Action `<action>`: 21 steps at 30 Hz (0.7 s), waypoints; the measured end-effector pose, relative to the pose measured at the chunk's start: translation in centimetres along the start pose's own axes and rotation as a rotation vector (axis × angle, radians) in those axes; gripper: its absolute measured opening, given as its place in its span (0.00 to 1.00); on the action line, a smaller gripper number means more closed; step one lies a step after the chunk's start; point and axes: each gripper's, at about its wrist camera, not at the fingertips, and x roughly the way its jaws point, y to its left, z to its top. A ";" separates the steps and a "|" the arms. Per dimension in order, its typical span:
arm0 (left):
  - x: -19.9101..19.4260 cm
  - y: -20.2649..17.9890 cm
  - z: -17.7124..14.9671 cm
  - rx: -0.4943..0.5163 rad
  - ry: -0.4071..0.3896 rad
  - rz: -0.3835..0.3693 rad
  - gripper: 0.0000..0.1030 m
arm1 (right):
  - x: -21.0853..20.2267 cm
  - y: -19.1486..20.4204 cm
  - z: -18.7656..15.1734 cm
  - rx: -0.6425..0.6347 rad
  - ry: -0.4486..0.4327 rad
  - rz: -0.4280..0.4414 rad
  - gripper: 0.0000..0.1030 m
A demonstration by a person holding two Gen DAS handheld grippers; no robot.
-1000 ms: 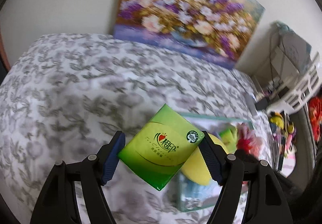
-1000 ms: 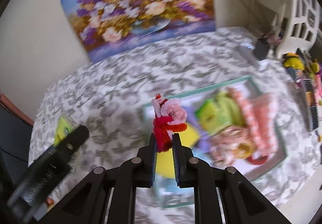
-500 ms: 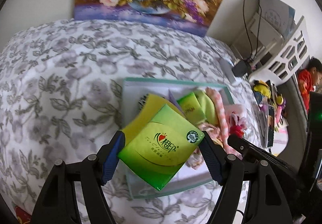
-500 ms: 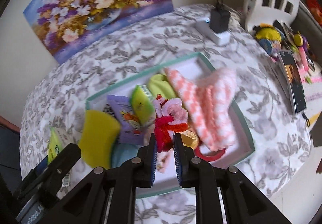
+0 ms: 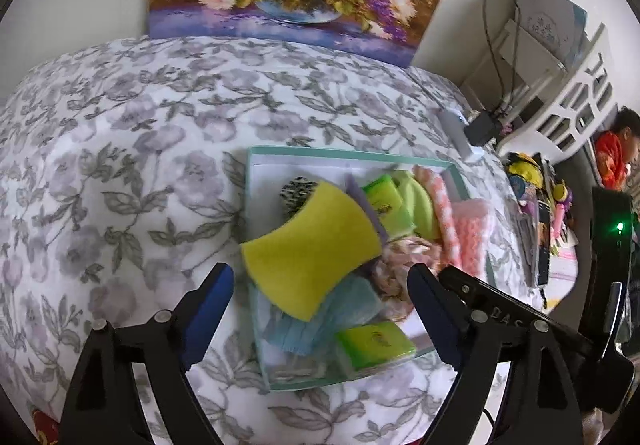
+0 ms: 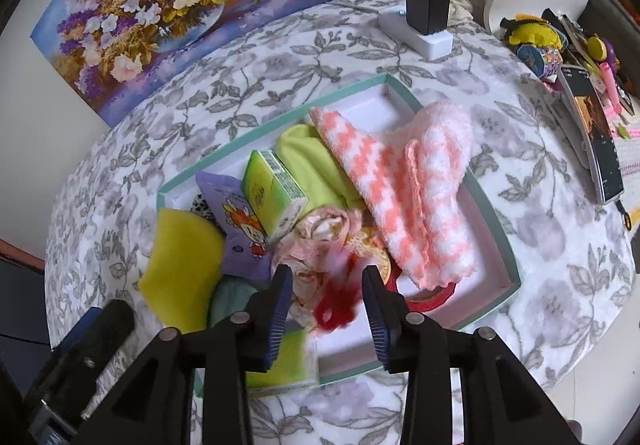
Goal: Organize soft objects
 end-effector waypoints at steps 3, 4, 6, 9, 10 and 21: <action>-0.5 1.5 -0.2 -0.031 -0.017 0.049 0.86 | 0.3 -0.1 -0.5 0.006 0.012 0.002 0.60; -0.6 1.9 -0.3 -0.040 -0.022 0.065 0.86 | 0.2 -0.2 -0.8 0.009 0.010 0.004 0.62; -0.8 2.8 -0.5 -0.051 -0.036 0.115 0.87 | 0.2 -0.2 -1.3 0.010 0.013 0.012 0.69; -0.6 3.7 -0.9 -0.045 -0.033 0.197 0.98 | 0.2 0.0 -2.1 0.013 0.017 0.023 0.87; -0.5 4.1 -1.2 -0.042 -0.024 0.227 0.98 | 0.2 0.0 -2.4 0.011 0.019 0.022 0.90; -0.5 6.7 -3.9 -0.054 0.066 0.304 0.98 | 0.0 1.1 -5.9 -0.053 0.042 -0.017 0.99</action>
